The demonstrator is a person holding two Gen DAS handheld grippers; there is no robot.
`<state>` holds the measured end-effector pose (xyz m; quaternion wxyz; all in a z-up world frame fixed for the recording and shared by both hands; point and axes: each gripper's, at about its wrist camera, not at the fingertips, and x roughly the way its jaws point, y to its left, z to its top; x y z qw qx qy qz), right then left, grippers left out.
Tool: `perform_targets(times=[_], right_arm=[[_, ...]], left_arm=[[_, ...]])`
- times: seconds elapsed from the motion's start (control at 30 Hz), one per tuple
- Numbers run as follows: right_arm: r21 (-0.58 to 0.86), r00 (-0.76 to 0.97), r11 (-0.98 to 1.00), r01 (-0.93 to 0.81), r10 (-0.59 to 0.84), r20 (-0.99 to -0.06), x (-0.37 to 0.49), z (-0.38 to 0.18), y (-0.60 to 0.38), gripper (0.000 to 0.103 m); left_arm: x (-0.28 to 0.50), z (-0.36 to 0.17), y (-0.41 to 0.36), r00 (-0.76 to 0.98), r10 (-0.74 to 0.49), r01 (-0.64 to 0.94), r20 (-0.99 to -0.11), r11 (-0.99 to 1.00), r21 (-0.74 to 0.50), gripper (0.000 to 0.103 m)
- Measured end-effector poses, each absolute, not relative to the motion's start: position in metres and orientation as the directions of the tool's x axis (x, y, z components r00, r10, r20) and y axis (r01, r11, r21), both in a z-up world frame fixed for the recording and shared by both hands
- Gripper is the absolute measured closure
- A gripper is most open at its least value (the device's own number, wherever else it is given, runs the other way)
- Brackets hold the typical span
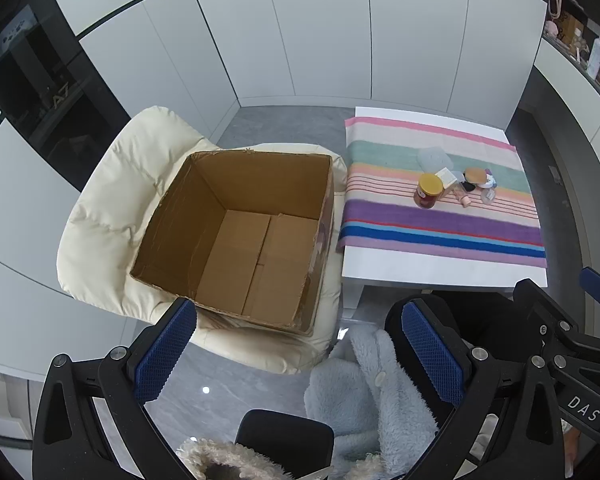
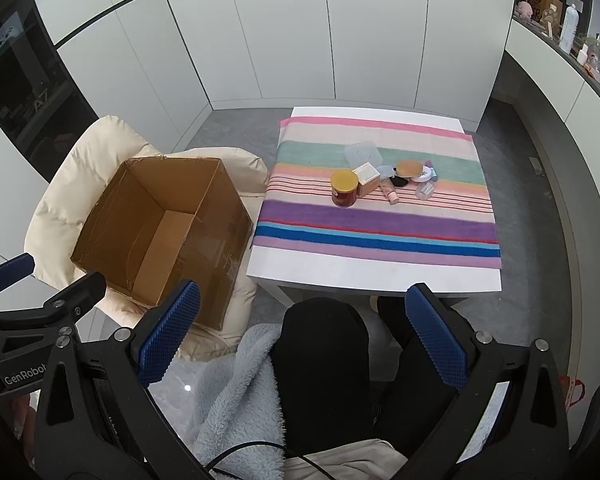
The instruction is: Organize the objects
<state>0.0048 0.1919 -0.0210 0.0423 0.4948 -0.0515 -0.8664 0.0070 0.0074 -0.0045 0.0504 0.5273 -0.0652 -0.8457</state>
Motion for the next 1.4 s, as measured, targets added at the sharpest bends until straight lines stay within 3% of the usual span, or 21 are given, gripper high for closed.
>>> perform_targets(times=[1.0, 1.27, 1.4], right_arm=[[0.144, -0.508, -0.990, 0.012, -0.130, -0.851, 0.005, -0.025, 0.199, 0.000], [0.144, -0.515, -0.990, -0.007, -0.120, -0.849, -0.004, -0.023, 0.227, 0.000], [0.154, -0.515, -0.988, -0.024, -0.120, -0.849, -0.006, -0.024, 0.245, 0.000]], left_arm=[[-0.003, -0.010, 0.020, -0.408, -0.118, 0.016, -0.905, -0.992, 0.122, 0.000], [-0.012, -0.013, 0.033, -0.364, 0.012, -0.032, -0.931, -0.999, 0.000, 0.000], [-0.018, -0.020, 0.049, -0.342, 0.016, -0.055, -0.939, -0.999, 0.003, 0.000]])
